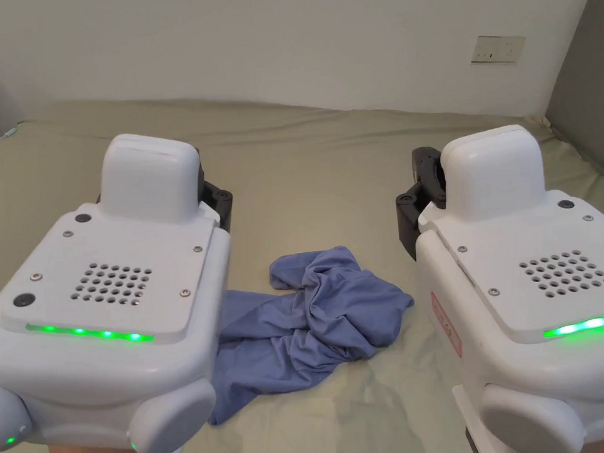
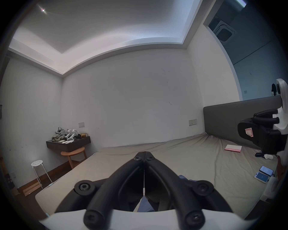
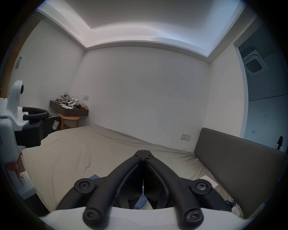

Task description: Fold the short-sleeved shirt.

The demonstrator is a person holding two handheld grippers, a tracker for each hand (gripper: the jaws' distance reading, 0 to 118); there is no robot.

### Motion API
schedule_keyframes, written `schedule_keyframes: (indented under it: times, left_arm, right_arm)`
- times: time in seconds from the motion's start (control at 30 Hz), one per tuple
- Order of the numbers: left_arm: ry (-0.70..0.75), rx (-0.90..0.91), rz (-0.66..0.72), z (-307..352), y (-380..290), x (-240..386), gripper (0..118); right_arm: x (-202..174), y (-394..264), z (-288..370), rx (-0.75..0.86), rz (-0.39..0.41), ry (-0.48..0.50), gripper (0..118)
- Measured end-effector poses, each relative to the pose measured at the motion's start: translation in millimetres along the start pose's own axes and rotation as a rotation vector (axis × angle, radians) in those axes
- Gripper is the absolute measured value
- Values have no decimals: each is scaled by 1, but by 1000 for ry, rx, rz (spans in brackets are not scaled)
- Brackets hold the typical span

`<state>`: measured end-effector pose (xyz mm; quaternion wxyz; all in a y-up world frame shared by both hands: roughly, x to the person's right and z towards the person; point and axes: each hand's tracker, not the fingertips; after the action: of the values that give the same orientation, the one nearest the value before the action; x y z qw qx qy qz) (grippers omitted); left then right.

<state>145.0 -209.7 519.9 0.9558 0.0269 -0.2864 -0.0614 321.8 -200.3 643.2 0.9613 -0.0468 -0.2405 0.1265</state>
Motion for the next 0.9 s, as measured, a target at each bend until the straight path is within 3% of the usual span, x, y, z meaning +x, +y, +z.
schedule_keyframes:
  times: [0.27, 0.57, 0.67, 0.73, 0.8, 0.9]
  left_arm:
    - [-27, -68, -12, -20, -15, -6, 0]
    - [-131, -566, 14, -89, -154, -4, 3]
    - [-111, -700, 55, -106, -212, 0, 81]
    - [-136, -851, 83, -118, -245, 3, 97]
    - [-128, -889, 108, -122, -268, 5, 111]
    - [-113, -928, 77, -132, -292, 12, 111]
  right_arm:
    - [0, -14, -13, -40, 4, 12, 1]
    - [12, -55, -35, -144, -12, 7, 1]
    - [20, -72, -45, -197, -28, 4, 1]
    - [26, -83, -50, -226, -29, -2, 1]
    - [31, -93, -53, -251, -22, -12, 1]
    - [39, -106, -57, -285, -25, -28, 1]
